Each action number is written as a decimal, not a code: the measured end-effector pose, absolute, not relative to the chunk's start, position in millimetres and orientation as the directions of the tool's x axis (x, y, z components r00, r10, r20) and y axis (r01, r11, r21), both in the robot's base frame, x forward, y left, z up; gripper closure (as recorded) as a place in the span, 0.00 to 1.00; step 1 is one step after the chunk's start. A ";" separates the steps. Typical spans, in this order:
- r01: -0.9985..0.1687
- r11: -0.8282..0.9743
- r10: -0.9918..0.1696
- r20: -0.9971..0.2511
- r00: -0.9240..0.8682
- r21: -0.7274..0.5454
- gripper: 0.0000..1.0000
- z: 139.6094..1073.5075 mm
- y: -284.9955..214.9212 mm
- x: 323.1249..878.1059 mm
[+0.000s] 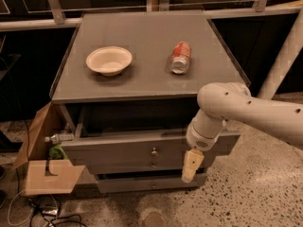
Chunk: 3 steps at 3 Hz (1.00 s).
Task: Open top drawer
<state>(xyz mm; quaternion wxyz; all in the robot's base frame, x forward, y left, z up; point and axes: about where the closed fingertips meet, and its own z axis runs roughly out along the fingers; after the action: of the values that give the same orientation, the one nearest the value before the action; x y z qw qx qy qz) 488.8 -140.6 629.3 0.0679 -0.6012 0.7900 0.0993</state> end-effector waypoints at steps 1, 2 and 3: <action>-0.963 0.258 -0.936 -0.229 -0.269 0.077 0.00 633.5 -141.9 482.8; -0.963 0.259 -0.935 -0.227 -0.271 0.080 0.00 634.2 -142.8 482.3; -0.958 0.268 -0.933 -0.220 -0.285 0.102 0.00 631.0 -145.7 468.7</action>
Offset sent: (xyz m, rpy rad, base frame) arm -0.1080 -0.0298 -0.0459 -0.0394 0.1602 0.0052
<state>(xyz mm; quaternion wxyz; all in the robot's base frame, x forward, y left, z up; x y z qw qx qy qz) 468.7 -145.7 631.0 0.0578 -0.5951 0.7943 0.1077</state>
